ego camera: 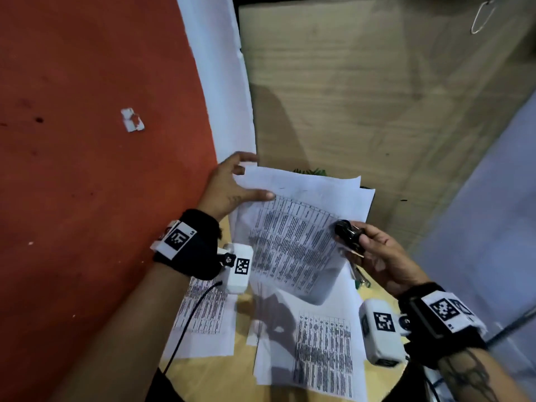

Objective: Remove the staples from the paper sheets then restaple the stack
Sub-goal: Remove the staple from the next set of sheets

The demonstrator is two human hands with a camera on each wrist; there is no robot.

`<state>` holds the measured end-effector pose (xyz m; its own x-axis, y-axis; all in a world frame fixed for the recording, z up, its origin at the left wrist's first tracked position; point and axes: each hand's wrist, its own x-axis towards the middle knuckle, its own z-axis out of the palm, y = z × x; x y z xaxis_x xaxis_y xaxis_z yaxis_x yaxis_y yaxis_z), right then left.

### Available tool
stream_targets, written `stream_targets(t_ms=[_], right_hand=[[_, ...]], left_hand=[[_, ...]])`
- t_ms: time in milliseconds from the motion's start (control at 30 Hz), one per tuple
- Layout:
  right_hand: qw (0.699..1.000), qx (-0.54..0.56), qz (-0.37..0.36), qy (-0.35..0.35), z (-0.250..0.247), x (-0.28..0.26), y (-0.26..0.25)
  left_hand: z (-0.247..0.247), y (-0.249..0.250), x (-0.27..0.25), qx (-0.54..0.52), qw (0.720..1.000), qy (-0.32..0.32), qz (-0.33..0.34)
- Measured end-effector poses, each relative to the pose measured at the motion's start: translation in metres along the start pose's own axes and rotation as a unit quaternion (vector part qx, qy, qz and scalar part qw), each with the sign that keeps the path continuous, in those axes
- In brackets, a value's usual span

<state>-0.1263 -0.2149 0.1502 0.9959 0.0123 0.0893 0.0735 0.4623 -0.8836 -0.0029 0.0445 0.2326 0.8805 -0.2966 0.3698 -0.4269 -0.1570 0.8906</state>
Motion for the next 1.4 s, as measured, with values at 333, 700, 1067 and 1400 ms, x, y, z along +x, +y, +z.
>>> stream_targets(t_ms=[333, 700, 1067, 1400], right_hand=[[0.996, -0.013, -0.078, 0.037, 0.019, -0.006, -0.010], [0.990, 0.033, -0.080, 0.112, 0.029, -0.004, -0.010], [0.750, -0.528, -0.383, 0.113, 0.096, 0.006, -0.034], [0.728, -0.554, -0.399, 0.064, 0.133, 0.016, -0.025]], left_hand=[[-0.012, 0.020, -0.019, -0.041, 0.996, -0.065, -0.051], [0.004, 0.025, -0.019, -0.027, 0.998, -0.017, -0.056], [0.005, 0.037, -0.023, 0.012, 0.999, -0.024, -0.034], [0.002, 0.046, -0.035, -0.094, 0.989, -0.089, -0.075]])
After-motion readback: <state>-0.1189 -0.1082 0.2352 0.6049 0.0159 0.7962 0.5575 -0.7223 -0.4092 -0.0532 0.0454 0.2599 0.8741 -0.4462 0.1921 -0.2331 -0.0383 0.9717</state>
